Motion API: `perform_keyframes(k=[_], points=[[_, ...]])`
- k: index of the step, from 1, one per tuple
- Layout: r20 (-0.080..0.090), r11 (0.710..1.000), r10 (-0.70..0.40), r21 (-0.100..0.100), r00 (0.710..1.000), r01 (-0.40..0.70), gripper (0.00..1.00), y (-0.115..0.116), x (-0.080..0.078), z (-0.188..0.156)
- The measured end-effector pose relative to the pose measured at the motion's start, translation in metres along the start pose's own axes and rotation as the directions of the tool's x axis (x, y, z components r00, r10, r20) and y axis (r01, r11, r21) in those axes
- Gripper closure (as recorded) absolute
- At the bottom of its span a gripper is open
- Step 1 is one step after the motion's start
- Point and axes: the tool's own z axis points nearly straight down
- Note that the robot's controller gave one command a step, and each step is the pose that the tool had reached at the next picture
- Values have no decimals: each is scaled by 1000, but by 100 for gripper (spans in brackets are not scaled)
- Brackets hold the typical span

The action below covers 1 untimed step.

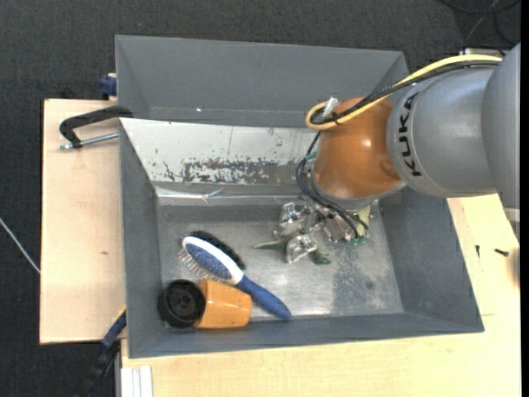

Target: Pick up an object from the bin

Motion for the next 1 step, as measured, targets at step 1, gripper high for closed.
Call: perform_keyframes(k=[1], points=[[-1, 980, -199, 3, 980, 199, 100, -11, 6, -149]])
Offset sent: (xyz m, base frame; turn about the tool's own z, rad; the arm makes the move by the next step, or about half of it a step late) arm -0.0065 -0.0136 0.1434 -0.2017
